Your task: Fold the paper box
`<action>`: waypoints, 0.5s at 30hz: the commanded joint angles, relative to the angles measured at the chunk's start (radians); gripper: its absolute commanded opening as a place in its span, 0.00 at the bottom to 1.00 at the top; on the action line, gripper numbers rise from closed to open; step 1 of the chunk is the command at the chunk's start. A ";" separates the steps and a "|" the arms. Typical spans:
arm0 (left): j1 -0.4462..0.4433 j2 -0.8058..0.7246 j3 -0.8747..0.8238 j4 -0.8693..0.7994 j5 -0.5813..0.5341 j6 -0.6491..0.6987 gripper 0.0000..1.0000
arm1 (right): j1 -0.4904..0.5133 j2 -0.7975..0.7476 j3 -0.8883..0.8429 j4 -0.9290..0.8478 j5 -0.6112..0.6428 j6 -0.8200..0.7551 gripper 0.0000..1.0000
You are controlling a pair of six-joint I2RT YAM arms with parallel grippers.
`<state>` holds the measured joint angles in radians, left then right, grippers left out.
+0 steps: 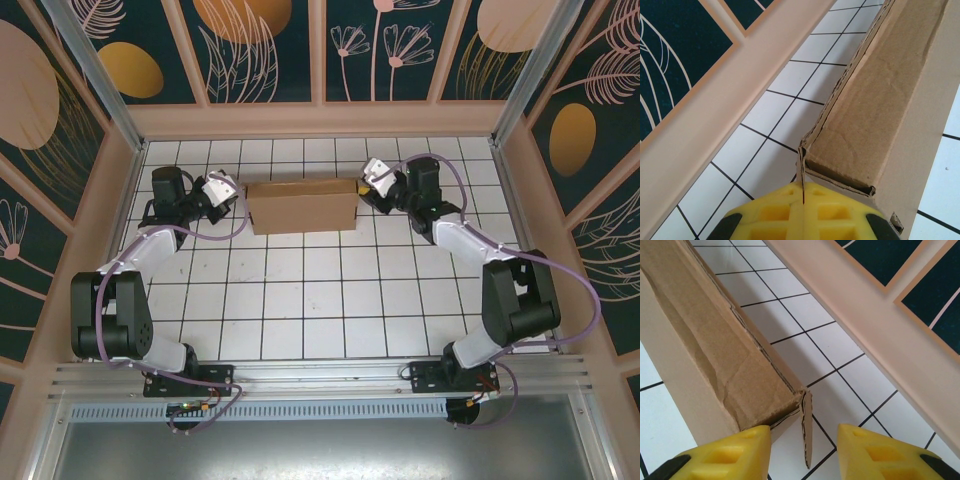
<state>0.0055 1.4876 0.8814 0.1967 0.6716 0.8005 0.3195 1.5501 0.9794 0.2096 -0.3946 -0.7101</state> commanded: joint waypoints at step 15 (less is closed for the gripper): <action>-0.008 -0.005 0.024 -0.036 0.017 0.009 0.00 | -0.009 0.085 0.108 -0.035 -0.030 0.004 0.21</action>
<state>0.0036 1.4876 0.8848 0.1856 0.6720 0.8005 0.3157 1.6157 1.0477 0.1905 -0.4053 -0.7082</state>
